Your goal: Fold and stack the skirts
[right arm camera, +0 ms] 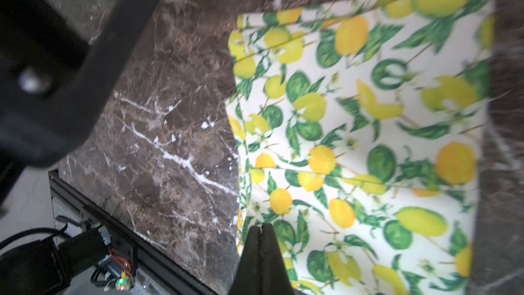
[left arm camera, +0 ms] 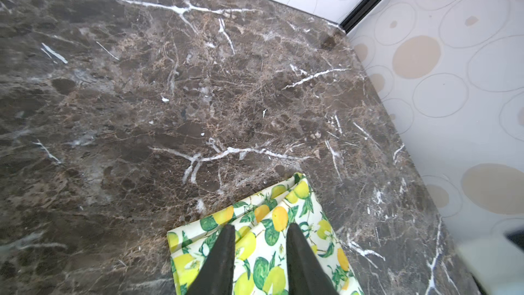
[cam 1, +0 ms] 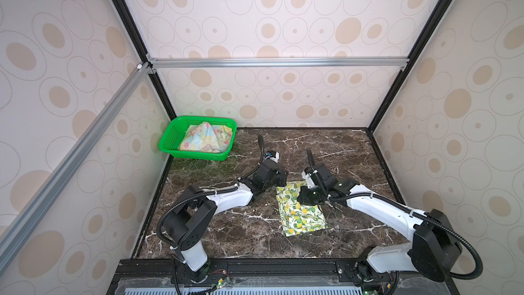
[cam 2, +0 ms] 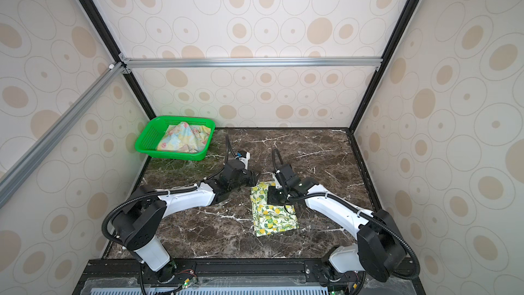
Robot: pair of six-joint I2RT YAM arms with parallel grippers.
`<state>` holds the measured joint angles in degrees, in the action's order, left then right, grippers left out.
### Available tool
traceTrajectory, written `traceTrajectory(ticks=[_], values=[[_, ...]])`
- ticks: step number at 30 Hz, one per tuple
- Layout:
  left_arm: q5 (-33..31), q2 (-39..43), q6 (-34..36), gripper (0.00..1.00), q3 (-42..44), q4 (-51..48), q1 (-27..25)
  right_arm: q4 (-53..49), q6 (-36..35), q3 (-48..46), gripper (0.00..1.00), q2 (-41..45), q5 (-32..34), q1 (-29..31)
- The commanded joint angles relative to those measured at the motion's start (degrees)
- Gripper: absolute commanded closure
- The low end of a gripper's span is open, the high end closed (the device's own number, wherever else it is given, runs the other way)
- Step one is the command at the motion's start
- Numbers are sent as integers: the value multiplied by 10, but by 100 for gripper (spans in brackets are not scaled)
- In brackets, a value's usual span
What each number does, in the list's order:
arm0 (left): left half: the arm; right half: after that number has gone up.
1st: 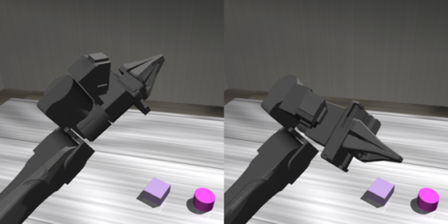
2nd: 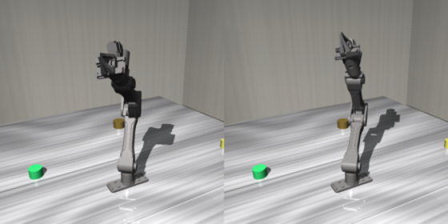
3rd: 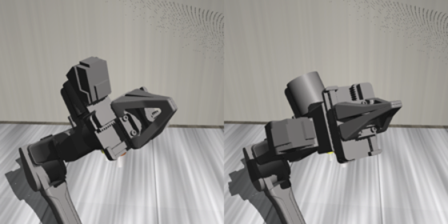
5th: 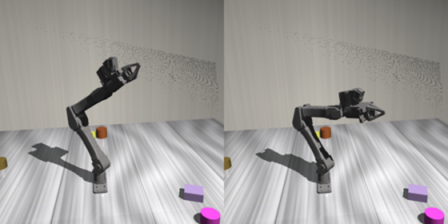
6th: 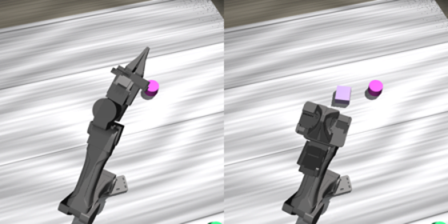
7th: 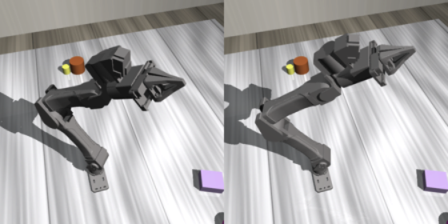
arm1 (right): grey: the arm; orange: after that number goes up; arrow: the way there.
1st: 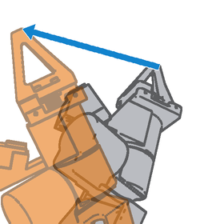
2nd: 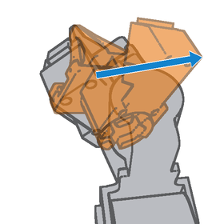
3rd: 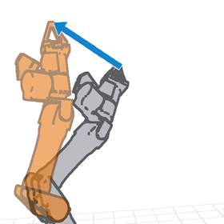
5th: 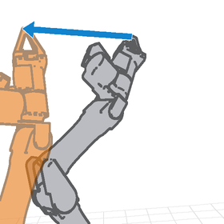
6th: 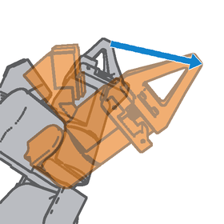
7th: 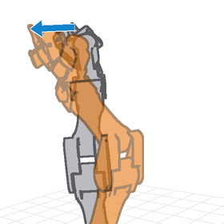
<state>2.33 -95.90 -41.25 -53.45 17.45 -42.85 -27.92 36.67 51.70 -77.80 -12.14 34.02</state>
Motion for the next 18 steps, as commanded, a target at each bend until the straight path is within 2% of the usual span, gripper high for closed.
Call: traceTrajectory(ticks=[1,5,10,18], values=[[32,6,-36,68,38,-4,-7,-18,-33,-4,100,-17,25,-49],[52,-7,-71,68,64,33,-35,11,-54,0,100,-57,30,-97],[67,-39,-114,69,91,82,-50,28,-78,23,100,-106,29,-109],[47,-100,-62,69,23,22,-49,65,-71,21,100,-164,22,-115]])
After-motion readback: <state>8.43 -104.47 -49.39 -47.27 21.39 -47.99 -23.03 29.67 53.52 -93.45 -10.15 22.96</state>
